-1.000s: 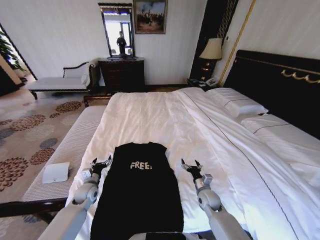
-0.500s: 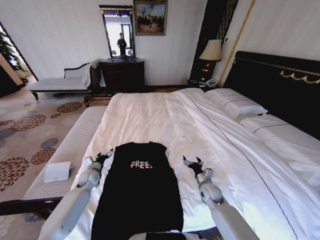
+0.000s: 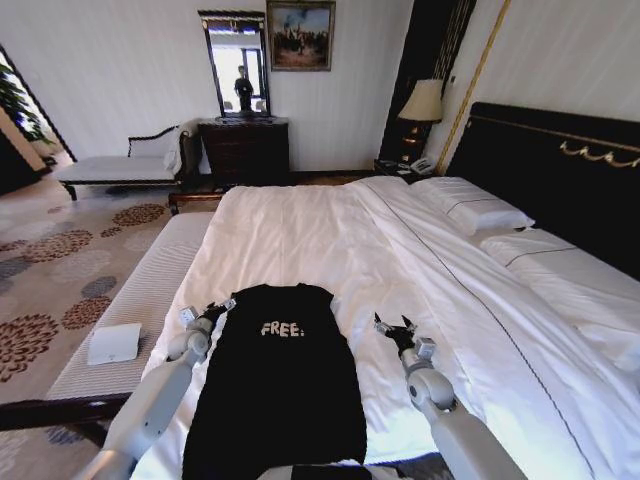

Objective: Fold the clothes on the bed.

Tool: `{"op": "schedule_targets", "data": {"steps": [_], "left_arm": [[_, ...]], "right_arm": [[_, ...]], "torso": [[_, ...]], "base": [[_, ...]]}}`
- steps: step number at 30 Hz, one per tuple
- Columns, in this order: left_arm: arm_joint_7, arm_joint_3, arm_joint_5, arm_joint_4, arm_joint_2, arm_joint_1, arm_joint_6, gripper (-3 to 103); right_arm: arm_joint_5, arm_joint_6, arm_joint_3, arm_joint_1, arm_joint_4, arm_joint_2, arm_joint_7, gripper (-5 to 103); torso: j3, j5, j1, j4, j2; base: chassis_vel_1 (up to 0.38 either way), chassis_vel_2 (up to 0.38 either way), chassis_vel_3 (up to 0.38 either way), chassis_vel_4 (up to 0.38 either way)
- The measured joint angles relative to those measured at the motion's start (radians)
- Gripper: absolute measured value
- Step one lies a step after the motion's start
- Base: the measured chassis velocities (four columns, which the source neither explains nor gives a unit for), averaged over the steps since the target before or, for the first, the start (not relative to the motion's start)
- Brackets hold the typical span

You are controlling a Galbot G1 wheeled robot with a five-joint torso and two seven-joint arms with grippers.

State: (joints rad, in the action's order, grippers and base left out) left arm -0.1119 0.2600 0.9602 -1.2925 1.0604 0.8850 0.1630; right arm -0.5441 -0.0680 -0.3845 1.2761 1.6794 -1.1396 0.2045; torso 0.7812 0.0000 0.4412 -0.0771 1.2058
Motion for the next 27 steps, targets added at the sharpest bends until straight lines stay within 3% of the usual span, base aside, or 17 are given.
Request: {"op": "schedule_targets", "data": {"steps": [5, 8, 14, 18, 21, 26, 27], "left_arm": [[0.004, -0.017, -0.006, 0.037, 0.014, -0.030, -0.001, 94], [0.004, -0.032, -0.005, 0.071, 0.023, -0.056, -0.002, 84], [0.004, -0.049, -0.006, 0.117, 0.033, -0.090, -0.007, 77], [0.003, -0.069, -0.010, 0.139, 0.041, -0.114, -0.012, 55], [0.002, -0.074, -0.011, 0.148, 0.046, -0.124, -0.012, 49], [-0.005, -0.080, -0.005, 0.159, 0.051, -0.131, -0.009, 28], [-0.005, -0.081, -0.005, 0.160, 0.051, -0.131, -0.008, 28]], "right_arm": [[-0.003, 0.000, 0.009, -0.009, -0.003, -0.002, 0.000, 100], [-0.007, -0.001, 0.008, -0.011, -0.003, 0.007, 0.001, 100], [-0.013, -0.001, -0.001, -0.011, -0.005, 0.020, 0.001, 100], [-0.017, 0.000, -0.009, -0.008, -0.003, 0.023, 0.001, 100], [-0.019, 0.001, -0.012, -0.005, -0.001, 0.025, 0.000, 100], [-0.022, 0.002, -0.016, -0.004, 0.005, 0.032, 0.000, 100], [-0.024, 0.002, -0.017, -0.005, 0.006, 0.034, 0.000, 100]], "torso": [[0.000, 0.0000, 0.000, 0.0001, 0.000], [0.000, 0.0000, 0.000, 0.0000, 0.000], [0.000, 0.0000, 0.000, 0.0000, 0.000], [0.000, 0.0000, 0.000, 0.0000, 0.000], [0.000, 0.0000, 0.000, -0.0001, 0.000], [0.000, 0.0000, 0.000, 0.0000, 0.000], [0.000, 0.0000, 0.000, 0.0000, 0.000]], "base": [[0.000, 0.000, 0.000, 0.000], [0.000, 0.000, 0.000, 0.000], [0.000, 0.000, 0.000, 0.000], [0.000, 0.000, 0.000, 0.000], [0.000, 0.000, 0.000, 0.000], [0.000, 0.000, 0.000, 0.000], [0.000, 0.000, 0.000, 0.000]]}}
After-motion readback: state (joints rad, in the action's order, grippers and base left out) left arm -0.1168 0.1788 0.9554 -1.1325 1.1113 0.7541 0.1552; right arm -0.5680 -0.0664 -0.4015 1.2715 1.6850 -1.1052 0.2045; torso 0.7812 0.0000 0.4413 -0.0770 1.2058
